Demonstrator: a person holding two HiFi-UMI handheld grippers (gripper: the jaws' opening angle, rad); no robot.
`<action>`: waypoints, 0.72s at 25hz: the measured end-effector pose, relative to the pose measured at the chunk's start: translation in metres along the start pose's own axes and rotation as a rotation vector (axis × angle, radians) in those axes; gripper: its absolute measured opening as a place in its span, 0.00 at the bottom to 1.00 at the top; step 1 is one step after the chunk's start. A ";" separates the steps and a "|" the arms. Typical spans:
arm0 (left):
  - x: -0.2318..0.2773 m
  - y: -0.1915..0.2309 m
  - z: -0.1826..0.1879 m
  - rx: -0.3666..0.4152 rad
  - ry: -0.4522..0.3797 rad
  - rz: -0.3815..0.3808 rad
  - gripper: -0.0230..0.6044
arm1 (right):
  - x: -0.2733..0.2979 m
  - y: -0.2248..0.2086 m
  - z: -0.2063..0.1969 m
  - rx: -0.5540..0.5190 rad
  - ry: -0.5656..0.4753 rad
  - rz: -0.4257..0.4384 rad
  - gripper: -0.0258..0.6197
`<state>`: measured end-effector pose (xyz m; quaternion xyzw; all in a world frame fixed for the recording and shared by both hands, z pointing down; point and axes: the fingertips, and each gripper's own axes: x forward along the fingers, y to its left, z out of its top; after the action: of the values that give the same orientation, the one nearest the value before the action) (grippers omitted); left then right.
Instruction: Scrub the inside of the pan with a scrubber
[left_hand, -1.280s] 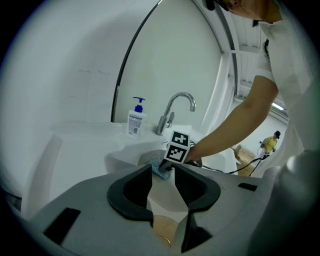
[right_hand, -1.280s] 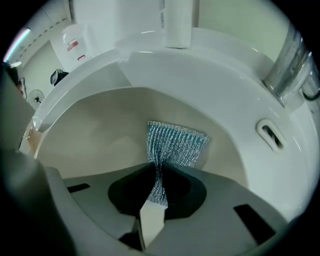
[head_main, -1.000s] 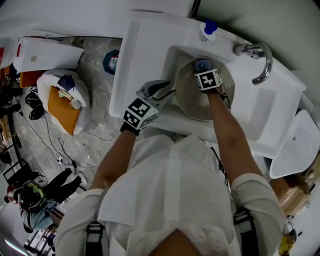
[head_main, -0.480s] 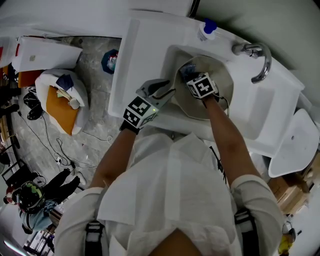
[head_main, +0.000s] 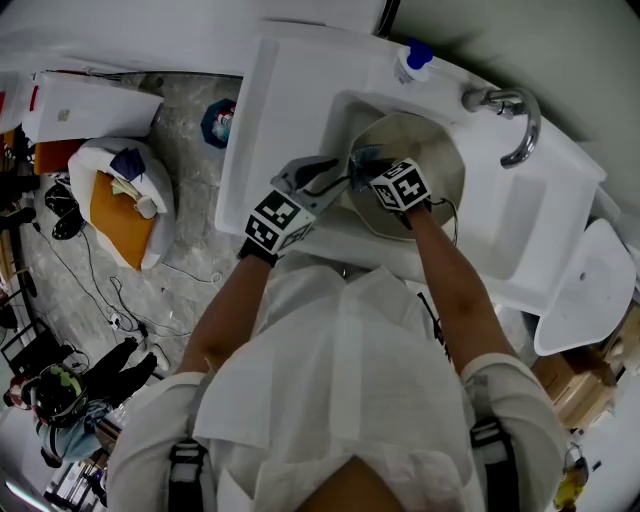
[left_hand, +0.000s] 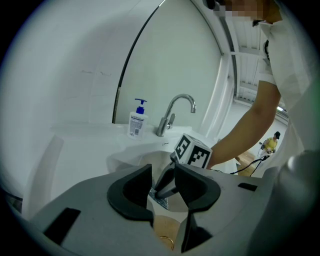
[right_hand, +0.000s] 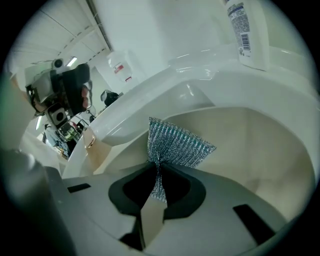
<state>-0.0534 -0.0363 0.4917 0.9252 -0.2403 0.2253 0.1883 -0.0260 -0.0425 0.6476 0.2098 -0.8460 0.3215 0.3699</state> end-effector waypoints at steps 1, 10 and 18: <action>0.000 0.000 0.000 0.001 0.000 0.000 0.28 | 0.001 -0.007 0.003 0.013 -0.006 -0.020 0.09; -0.004 -0.001 -0.006 -0.006 0.015 0.009 0.28 | -0.024 -0.099 0.025 0.127 -0.030 -0.293 0.09; -0.004 0.001 -0.008 -0.010 0.012 0.011 0.28 | -0.050 -0.140 0.012 0.240 -0.018 -0.443 0.09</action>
<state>-0.0590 -0.0319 0.4963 0.9216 -0.2453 0.2304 0.1933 0.0828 -0.1437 0.6577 0.4352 -0.7387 0.3287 0.3961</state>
